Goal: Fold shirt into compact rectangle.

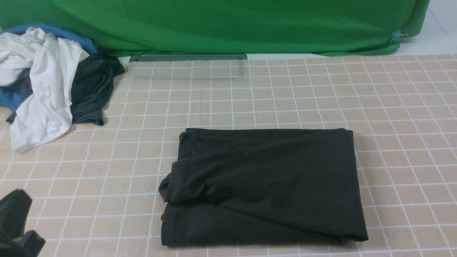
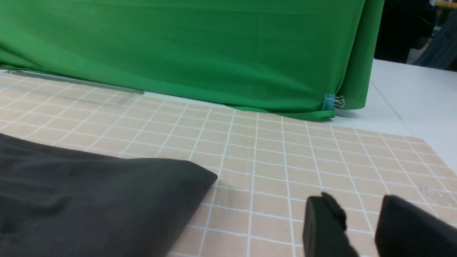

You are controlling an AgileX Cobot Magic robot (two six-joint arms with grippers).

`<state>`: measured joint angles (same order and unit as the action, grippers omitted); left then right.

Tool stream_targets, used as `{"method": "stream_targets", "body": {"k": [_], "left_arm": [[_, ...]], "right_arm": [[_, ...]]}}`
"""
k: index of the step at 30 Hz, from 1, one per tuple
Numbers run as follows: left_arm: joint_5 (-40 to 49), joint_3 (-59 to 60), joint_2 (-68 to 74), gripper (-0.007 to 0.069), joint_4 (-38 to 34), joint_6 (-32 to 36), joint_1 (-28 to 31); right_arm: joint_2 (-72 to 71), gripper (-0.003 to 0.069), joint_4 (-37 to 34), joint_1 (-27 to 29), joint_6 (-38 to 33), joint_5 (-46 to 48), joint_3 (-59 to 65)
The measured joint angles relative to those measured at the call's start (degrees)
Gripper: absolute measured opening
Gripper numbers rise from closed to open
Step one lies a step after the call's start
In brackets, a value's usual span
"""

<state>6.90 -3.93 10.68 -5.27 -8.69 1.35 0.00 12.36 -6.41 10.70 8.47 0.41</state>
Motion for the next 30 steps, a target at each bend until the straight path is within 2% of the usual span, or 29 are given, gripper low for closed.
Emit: {"method": "stream_targets", "body": {"k": [8,16,30], "left_arm": [[0.27,4.19,-10.23,0.0016,2.26,-2.09,0.60],[6.57,4.19,-10.72,0.0016,3.75,-2.34,-1.89],[7.32,4.19,-10.72,0.0016,3.93,-2.46,-1.89]], "right_arm": [[0.00,0.0246,0.00,0.00,0.03,0.00,0.00],[0.00,0.0244,0.00,0.00,0.09,0.01,0.00],[0.00,0.0241,0.00,0.00,0.08,0.01,0.00]]}}
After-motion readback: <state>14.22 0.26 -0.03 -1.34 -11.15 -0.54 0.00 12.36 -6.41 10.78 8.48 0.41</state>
